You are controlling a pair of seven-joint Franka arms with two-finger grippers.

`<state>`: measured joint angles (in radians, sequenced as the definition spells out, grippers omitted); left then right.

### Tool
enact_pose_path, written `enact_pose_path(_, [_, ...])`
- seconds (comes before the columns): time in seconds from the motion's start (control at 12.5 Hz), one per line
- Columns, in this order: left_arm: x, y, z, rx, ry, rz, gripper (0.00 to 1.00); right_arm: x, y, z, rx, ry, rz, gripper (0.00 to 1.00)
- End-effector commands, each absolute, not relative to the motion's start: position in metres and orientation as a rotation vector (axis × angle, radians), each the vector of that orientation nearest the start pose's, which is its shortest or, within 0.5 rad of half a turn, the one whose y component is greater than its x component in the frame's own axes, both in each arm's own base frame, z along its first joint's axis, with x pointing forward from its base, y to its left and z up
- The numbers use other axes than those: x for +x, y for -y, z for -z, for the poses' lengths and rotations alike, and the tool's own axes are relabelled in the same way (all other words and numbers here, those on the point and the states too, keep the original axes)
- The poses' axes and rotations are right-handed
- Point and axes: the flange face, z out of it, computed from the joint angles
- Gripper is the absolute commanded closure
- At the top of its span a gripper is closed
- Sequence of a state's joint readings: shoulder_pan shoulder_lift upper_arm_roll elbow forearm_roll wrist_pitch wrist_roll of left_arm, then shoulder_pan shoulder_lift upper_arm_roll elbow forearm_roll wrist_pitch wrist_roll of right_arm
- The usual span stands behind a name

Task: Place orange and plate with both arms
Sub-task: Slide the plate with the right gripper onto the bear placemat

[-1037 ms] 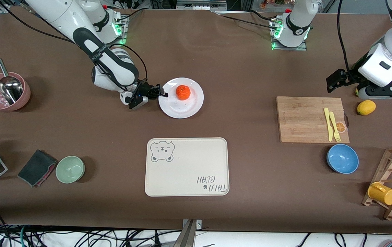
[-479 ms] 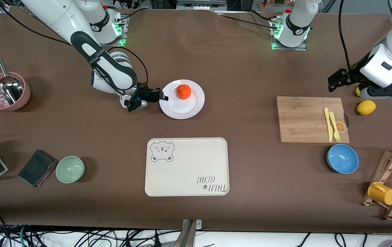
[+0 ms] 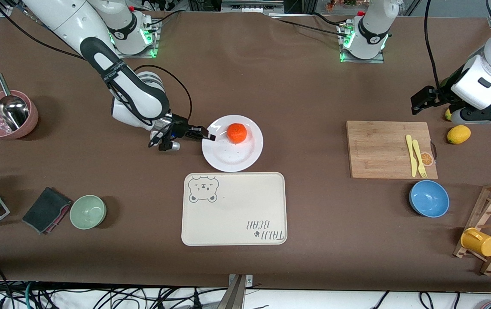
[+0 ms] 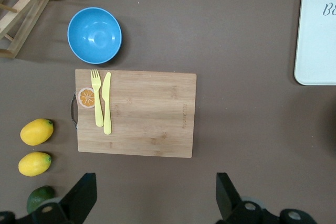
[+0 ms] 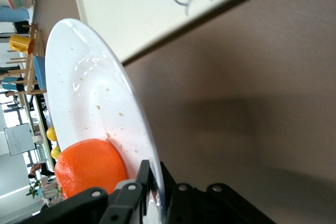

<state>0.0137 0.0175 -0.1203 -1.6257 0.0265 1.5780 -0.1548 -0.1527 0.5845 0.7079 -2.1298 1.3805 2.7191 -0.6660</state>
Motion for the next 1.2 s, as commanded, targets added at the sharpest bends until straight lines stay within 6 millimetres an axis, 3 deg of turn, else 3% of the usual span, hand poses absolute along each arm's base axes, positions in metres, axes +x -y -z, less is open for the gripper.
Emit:
enact_pose_path(0.0, [0.548,0.054,-0.593,-3.123,0.05,-0.106,0.0,0.523,-0.282,-0.186,-2.207,-0.212,-0.024,1.0])
enact_pose_path(0.16, [0.548,0.053,-0.591,-3.122,0.05,-0.12,0.0,0.56,-0.268,-0.177,-2.234,-0.171,-0.022,1.0])
enact_pose_path(0.32, [0.547,0.053,-0.592,-3.122,0.05,-0.12,0.0,0.601,-0.257,-0.18,-2.26,-0.169,-0.06,1.0])
enact_pose_path(0.56, [0.548,0.052,-0.592,-3.122,0.052,-0.12,0.0,0.645,-0.27,-0.178,-2.287,-0.239,-0.117,1.0])
enact_pose_path(0.96, [0.548,0.052,-0.592,-3.122,0.055,-0.12,0.0,0.688,-0.28,-0.143,-2.277,-0.264,-0.05,1.0])
enact_pose_path(1.12, [0.548,0.052,-0.592,-3.122,0.052,-0.12,0.0,0.696,-0.284,-0.143,-2.284,-0.302,-0.052,1.0])
